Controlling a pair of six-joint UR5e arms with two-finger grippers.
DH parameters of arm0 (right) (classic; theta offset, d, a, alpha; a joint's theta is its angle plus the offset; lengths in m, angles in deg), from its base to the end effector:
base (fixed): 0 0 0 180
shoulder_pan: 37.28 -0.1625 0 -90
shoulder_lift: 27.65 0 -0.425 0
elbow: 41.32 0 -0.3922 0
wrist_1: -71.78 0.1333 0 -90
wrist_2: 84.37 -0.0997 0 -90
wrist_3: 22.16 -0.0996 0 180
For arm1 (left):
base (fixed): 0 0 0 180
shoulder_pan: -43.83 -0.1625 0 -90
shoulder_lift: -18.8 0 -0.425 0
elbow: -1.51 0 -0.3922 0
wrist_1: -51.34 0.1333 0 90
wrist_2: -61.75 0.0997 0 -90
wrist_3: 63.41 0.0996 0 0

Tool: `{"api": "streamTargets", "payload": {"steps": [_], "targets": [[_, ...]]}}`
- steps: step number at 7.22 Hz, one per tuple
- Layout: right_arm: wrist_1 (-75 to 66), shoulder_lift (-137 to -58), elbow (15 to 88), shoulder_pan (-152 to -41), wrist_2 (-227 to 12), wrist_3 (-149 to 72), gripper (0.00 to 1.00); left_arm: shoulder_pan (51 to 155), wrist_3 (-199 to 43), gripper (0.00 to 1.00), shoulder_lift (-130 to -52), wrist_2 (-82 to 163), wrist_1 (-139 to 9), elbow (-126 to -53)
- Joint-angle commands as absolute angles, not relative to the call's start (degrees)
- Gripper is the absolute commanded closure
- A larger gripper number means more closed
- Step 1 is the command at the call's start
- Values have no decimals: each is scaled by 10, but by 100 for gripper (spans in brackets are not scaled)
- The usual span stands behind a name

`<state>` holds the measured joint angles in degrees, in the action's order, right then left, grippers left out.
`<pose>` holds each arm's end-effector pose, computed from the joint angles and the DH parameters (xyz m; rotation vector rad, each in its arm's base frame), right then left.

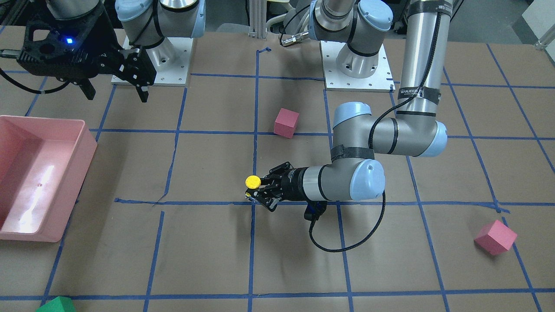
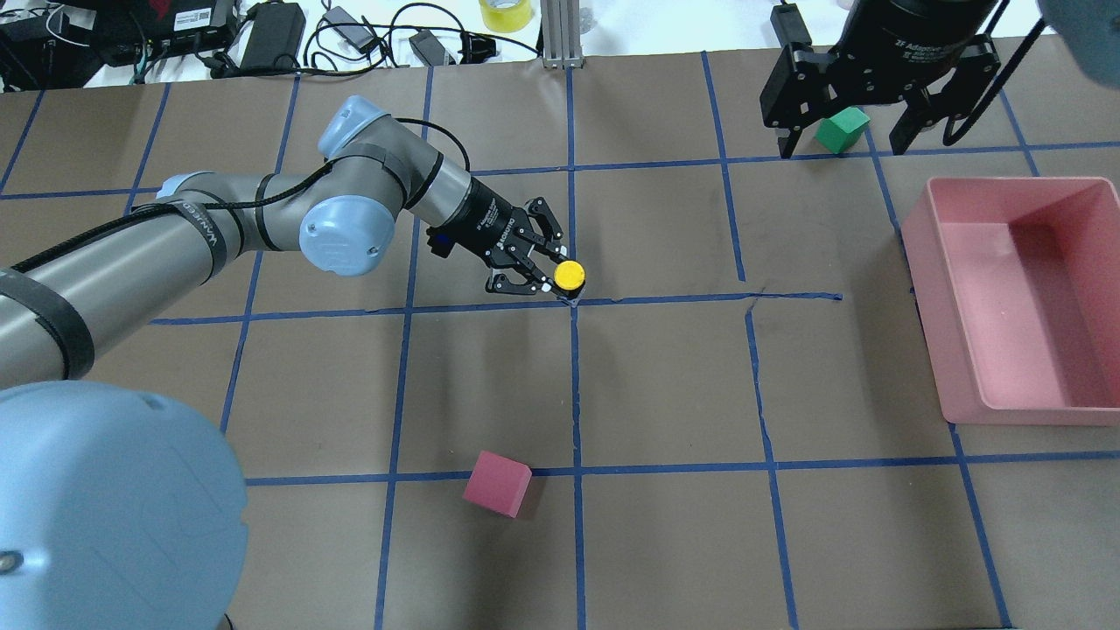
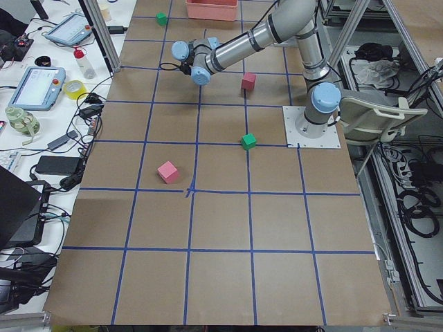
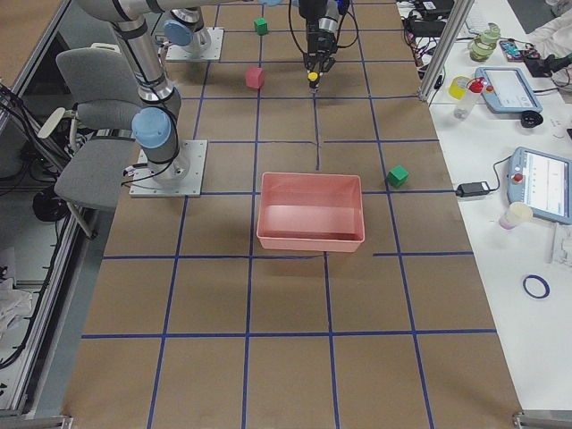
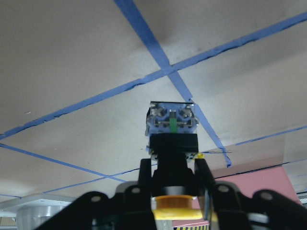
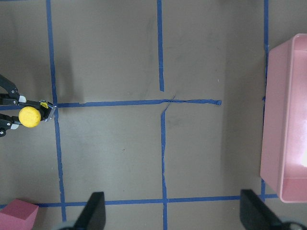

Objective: Align button upright
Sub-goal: 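Rotate the left gripper to turn the button cap-up above the table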

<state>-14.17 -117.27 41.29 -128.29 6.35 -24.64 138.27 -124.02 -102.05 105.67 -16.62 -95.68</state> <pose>0.1408 -0.4944 0.5410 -0.0407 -3.1293 0.0814 -0.2512 -0.5859 0.1918 1.2936 -2.1105 -0.8579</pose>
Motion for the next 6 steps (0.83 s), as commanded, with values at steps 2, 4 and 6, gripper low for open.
{"api": "streamTargets", "payload": {"steps": [2,4,6], "targets": [[-142,-1172,413,-1283,64,-248,0,1383,-1237,100,-1041,1058,-154,-956],[-142,-1172,413,-1282,64,-250,0,1383,-1241,53,-1049,1059,-135,-955],[-142,-1171,413,-1282,64,-250,0,1382,-1255,0,-1049,1051,-134,-954]]}}
